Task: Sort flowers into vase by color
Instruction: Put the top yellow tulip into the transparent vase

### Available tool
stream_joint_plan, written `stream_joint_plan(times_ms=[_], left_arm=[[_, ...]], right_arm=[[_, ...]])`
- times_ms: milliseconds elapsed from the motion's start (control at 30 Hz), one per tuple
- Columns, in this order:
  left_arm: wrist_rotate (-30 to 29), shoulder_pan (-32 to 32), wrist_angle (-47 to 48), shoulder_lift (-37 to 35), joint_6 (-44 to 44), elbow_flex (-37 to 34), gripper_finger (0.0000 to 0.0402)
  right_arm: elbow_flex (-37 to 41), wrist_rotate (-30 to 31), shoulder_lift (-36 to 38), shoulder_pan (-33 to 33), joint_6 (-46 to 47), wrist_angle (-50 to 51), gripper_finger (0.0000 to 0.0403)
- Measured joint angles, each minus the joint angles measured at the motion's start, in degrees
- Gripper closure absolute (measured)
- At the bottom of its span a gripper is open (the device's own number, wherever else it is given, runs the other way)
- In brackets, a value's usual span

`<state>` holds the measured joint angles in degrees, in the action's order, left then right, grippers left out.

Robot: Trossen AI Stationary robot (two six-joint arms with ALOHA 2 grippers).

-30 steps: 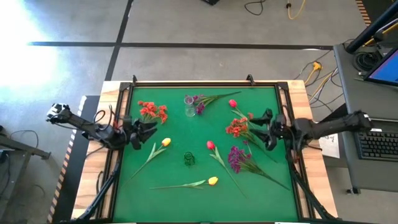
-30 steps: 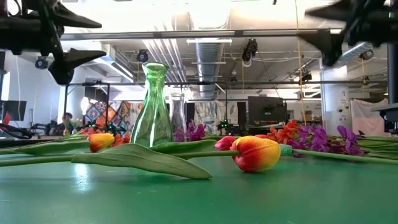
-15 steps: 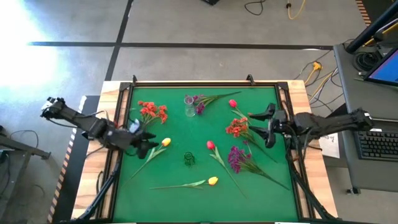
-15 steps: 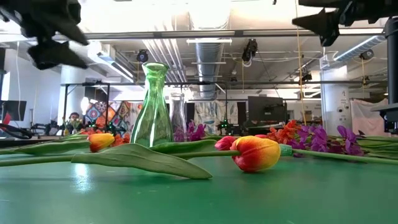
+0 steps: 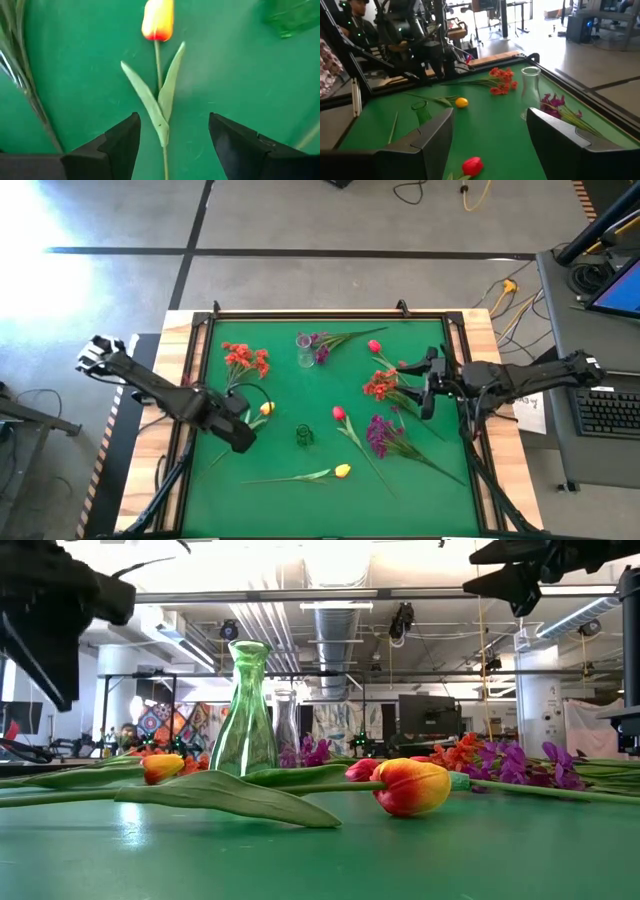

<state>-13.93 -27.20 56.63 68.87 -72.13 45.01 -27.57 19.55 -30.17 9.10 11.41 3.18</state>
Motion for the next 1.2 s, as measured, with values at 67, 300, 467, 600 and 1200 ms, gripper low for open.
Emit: stream_joint_plan(times_ms=[67, 300, 467, 600, 1200], left_arm=[[0.0, 0.0, 0.11, 1.58, -0.9, -0.73, 0.0162], [0.0, 0.0, 0.22, 5.86, -3.07, -2.41, 0.0117], [-0.05, 0.0, -1.0, 8.34, -3.42, -2.86, 0.0114], [0.08, 0.0, -4.42, 10.39, -3.44, -4.47, 0.0113], [2.8, -0.02, -10.1, 17.98, -6.84, -4.98, 0.0237]], right_arm=[[0.0, 0.02, 0.0, 0.0, -0.2, 0.0, 0.0161], [0.0, 0.02, 0.0, 0.0, 0.09, 0.0, 0.0161], [0.01, 0.02, 0.0, 0.0, 0.14, 0.0, 0.0161], [0.04, 0.02, 0.0, 0.0, 0.17, 0.0, 0.0161], [0.07, 0.02, 0.0, 0.0, 0.6, 0.0, 0.0161]])
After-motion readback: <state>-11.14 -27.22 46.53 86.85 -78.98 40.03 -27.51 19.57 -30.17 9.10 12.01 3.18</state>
